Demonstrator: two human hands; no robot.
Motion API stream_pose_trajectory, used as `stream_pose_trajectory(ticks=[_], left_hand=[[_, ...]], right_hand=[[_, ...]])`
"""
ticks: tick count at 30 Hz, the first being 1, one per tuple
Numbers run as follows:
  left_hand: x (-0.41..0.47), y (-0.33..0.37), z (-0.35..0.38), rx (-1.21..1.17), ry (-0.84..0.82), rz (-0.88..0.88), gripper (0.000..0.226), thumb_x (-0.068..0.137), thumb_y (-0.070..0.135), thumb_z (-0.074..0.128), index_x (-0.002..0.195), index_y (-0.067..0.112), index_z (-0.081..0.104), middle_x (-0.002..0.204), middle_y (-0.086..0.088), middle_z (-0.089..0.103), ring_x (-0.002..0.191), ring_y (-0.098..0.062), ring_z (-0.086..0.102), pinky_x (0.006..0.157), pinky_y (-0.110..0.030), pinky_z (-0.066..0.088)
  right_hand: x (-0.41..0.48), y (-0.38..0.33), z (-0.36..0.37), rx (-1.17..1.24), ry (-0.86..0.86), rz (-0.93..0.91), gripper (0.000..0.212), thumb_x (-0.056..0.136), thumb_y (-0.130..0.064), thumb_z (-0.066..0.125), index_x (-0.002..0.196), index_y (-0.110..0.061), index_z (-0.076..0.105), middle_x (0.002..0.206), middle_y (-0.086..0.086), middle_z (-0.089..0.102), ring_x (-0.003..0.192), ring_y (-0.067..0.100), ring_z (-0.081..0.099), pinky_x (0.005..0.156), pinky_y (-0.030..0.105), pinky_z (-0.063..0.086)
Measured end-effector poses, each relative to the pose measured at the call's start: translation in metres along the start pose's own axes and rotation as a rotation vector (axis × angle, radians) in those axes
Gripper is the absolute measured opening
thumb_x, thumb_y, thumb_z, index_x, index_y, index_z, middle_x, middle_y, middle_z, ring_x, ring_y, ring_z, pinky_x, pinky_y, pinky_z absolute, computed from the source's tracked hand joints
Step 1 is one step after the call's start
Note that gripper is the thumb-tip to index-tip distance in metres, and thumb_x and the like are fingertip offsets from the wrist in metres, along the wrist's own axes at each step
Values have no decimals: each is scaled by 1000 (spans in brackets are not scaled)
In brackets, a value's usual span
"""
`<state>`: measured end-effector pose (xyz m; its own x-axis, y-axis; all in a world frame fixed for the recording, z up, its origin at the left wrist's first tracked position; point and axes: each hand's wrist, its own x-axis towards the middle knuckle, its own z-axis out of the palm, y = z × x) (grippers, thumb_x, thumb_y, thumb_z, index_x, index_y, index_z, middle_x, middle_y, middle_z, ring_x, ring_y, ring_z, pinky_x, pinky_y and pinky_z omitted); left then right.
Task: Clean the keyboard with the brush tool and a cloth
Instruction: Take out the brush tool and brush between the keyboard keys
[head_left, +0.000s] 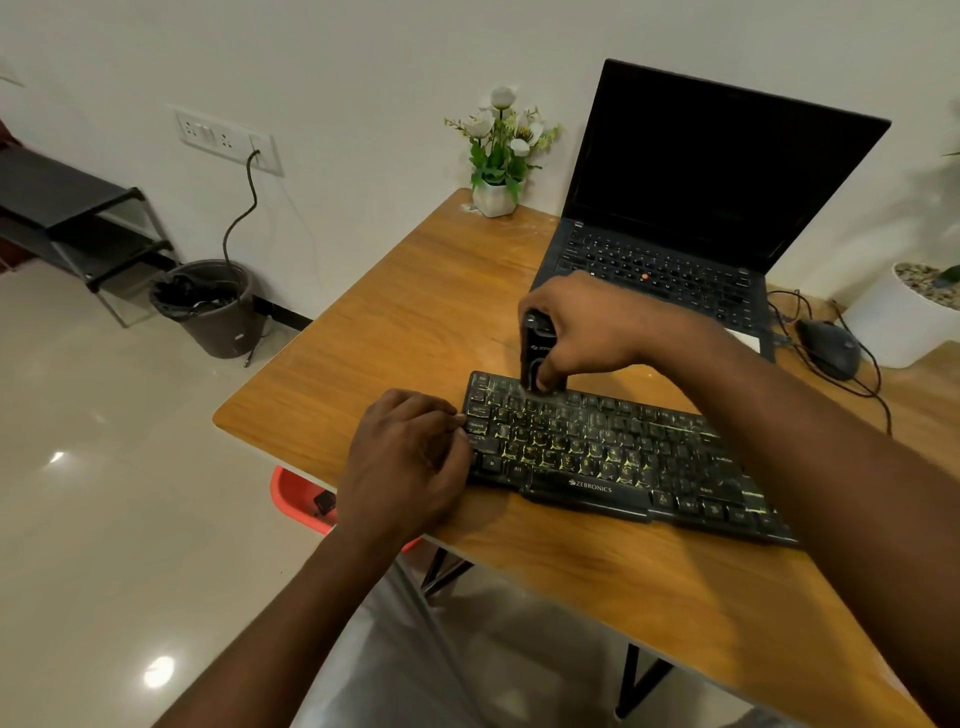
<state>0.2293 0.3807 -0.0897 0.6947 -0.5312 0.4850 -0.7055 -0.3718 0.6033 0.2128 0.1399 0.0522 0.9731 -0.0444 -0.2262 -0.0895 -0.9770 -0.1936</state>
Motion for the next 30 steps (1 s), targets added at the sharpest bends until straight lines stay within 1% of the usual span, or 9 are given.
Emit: stream_pose_trajectory(ticks=[2,5,9,11,16,20,24,28,30], left_hand=[[0,0,0,1,3,-2,27,95,33,63,97,16,83,104,6,77,105,-13,61,91,-41,52],[-1,1,0,5,-6,-3,27,96,34,62,97,17,83,105,6,77,106,-13,61,91,-41,51],[0,1,0,1,-18,5,28,96,34,61,98,16,83,105,7,77,105,-12,61,91,-40,51],[0,0,-1,-3,-20,0,29,96,34,61,100,16,83,106,6,77,106,-12,61,91,-41,51],[0,0,-1,16,-23,-5,28,96,35,61,100,18,83,106,7,77,107,-11,60,93,-41,50],[0,-1,0,17,-19,-7,27,95,35,62,99,18,83,107,8,77,107,-12,60,94,-41,50],[-1,-1,0,13,-29,-13,28,96,35,61,101,19,83,107,8,76,108,-11,60,94,-43,50],[0,0,-1,6,-32,-4,29,97,36,60,102,18,82,107,7,76,107,-13,61,92,-44,51],[0,0,-1,11,-22,5,27,96,34,61,101,17,82,106,6,77,105,-15,62,91,-45,51]], right_hand=[[-1,-1,-2,-3,-11,-5,36,73,-23,93,97,-19,67,89,-2,69,83,20,68,67,40,58],[4,-15,6,116,27,-30,36,74,-22,94,99,-16,68,92,-2,71,84,17,68,69,40,59],[19,-33,22,223,160,-85,36,74,-23,92,99,-15,68,91,-3,69,81,12,65,65,39,55],[23,-35,24,236,188,-94,37,73,-25,91,99,-16,67,91,-4,67,82,13,64,67,42,57],[13,-17,16,189,107,-55,38,74,-23,92,101,-14,67,96,2,71,89,22,69,77,52,61],[6,-8,3,55,17,-30,38,74,-23,93,100,-15,67,92,0,69,88,24,69,73,48,61],[10,-19,7,153,56,-67,38,74,-22,93,101,-13,68,94,1,70,87,22,69,74,48,61],[21,-32,23,302,189,-87,39,73,-24,93,102,-16,68,97,-1,71,90,19,69,79,51,61],[22,-31,24,292,184,-91,39,73,-25,93,102,-18,68,97,-1,71,90,18,69,78,51,61]])
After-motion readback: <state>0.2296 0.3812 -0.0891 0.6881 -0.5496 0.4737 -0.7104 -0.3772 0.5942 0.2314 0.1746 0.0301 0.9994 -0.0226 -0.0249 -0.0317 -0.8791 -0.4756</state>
